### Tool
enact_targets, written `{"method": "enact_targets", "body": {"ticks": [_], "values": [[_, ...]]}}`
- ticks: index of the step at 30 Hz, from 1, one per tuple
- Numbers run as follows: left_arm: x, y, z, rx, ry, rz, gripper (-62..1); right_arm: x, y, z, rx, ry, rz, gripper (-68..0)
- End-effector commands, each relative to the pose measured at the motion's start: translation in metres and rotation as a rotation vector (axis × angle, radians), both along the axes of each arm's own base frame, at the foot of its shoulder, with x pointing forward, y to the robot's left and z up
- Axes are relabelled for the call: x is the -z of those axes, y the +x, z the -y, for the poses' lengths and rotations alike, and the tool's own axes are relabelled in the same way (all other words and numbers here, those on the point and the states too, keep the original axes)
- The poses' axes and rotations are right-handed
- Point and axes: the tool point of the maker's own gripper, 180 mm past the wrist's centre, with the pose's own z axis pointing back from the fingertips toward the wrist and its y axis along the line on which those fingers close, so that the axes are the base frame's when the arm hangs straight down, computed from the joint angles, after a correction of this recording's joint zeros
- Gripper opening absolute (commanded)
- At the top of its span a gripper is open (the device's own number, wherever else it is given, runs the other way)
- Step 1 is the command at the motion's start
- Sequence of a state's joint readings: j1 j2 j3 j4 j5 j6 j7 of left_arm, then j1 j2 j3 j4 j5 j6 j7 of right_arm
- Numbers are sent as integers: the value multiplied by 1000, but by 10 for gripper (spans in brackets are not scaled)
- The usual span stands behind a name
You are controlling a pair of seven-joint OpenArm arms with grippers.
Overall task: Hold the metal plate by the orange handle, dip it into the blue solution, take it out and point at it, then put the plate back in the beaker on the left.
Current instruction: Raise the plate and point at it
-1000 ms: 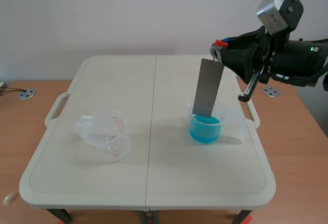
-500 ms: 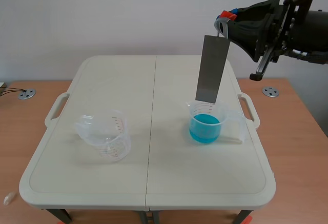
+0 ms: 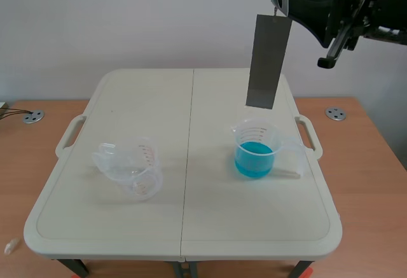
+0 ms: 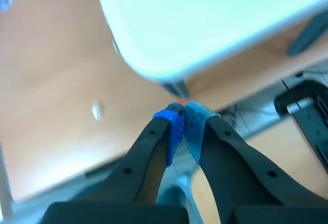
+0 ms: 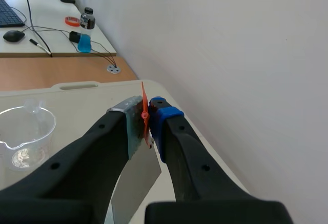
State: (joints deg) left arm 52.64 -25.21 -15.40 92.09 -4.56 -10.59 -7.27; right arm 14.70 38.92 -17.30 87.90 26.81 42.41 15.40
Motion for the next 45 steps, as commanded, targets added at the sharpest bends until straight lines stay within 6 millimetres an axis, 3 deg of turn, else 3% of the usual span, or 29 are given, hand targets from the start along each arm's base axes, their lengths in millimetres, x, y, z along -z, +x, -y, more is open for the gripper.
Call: {"method": "enact_targets", "body": {"ticks": [1,9,19,29,45], "values": [[-11,19,3,18,-12,59,-583,-22,0,3,-5,17,47,-662],[-44,78,31,189,-84,171,-583,-35,-3,0,-1,23,35,-662],[-68,134,107,413,-147,207,-583,-41,-7,-5,-7,26,-4,-662],[-84,148,190,617,-194,255,-583,-40,-7,-6,-6,24,-17,-662],[-80,179,254,619,-263,273,-583,-41,-8,-6,-8,30,-19,-662]]}}
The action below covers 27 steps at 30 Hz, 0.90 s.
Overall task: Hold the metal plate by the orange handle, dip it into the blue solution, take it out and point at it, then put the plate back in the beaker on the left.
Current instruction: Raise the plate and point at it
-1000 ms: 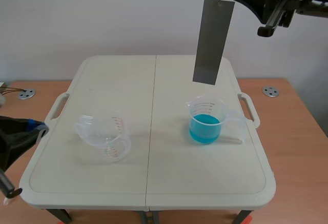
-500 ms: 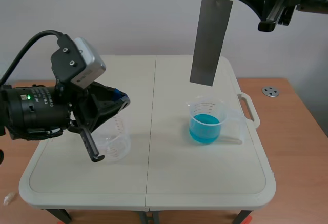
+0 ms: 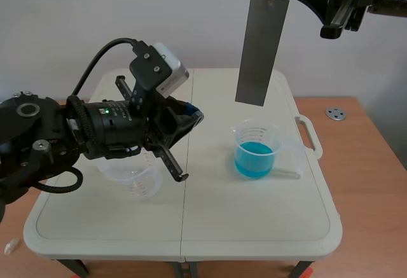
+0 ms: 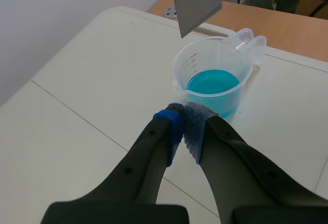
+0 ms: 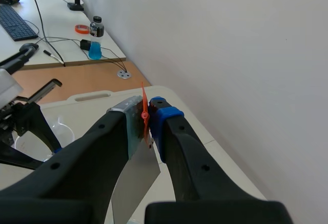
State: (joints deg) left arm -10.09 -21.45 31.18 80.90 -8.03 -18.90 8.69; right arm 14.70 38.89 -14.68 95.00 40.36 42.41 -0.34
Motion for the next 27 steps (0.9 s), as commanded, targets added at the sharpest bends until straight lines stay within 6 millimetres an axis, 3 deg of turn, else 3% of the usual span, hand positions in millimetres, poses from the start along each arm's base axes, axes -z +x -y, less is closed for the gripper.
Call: {"method": "enact_targets", "body": {"ticks": [1,11,27], "values": [[-11,5,10,10,-26,30,-583,-18,0,3,-4,9,49,-662],[-24,17,30,23,-47,82,-583,-18,0,3,-3,6,48,-662],[-24,17,31,25,-39,88,-583,-17,0,3,-2,4,46,-662]]}}
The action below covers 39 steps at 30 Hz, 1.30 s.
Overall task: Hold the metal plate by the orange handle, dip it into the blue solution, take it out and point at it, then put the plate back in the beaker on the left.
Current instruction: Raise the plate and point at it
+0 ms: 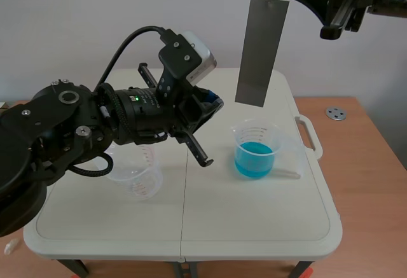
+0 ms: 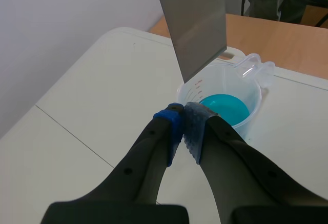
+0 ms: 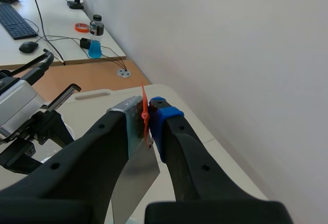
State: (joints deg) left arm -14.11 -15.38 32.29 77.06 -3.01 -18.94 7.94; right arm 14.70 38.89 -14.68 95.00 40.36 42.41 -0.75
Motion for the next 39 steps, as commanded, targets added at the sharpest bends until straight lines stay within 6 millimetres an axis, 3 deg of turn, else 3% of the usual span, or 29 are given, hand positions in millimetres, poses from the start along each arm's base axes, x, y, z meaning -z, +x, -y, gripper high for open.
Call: {"method": "enact_targets", "body": {"ticks": [1,5,9,22,27,33,39], "values": [[-14,1,5,8,-34,29,-583,-18,0,3,-5,10,50,-662],[-10,1,1,-1,-27,24,-583,-18,0,3,-4,10,50,-662],[-8,2,-17,-65,-25,44,-583,-18,0,3,-4,10,50,-662],[-10,-41,-126,-300,40,85,-583,-18,0,3,-3,7,48,-662],[-3,-66,-169,-387,80,35,-583,-18,0,3,-4,9,48,-662],[20,-105,-217,-481,164,-53,-583,-19,0,1,-7,15,51,-662],[46,-154,-246,-530,246,-187,-583,-23,-1,-8,-32,22,59,-662]]}}
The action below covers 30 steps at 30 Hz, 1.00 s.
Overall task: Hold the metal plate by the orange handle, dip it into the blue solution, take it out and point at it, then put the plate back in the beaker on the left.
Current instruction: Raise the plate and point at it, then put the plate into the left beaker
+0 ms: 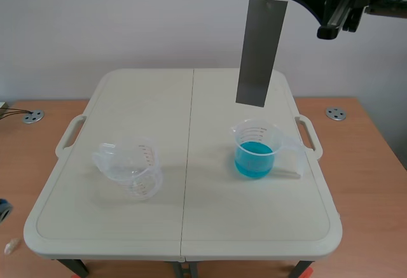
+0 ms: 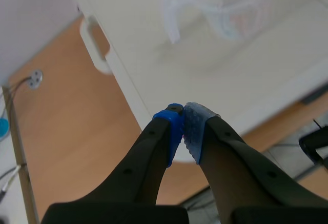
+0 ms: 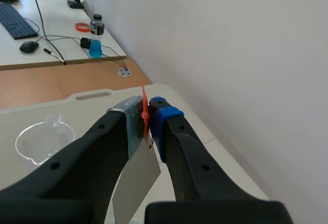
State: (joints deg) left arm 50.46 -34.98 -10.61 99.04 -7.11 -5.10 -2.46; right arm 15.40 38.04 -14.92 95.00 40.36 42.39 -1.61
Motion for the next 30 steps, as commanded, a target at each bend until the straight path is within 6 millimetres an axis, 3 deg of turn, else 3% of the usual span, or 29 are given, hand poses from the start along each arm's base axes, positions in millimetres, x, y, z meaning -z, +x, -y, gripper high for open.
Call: {"method": "enact_targets", "body": {"ticks": [1,8,16,23,30], "values": [[2,-10,1,-19,-21,-15,-583,-21,-3,-8,-39,18,58,-662],[30,-67,-13,-152,-40,-163,-583,-27,-4,-31,-92,25,64,-662],[68,-115,-19,-320,-74,-277,-583,-25,-7,-69,-149,37,34,-662],[91,-148,-11,-350,-98,-340,-583,-26,-15,-100,-213,39,19,-662],[109,-168,5,-343,-131,-389,-583,-25,-29,-131,-288,44,5,-662]]}}
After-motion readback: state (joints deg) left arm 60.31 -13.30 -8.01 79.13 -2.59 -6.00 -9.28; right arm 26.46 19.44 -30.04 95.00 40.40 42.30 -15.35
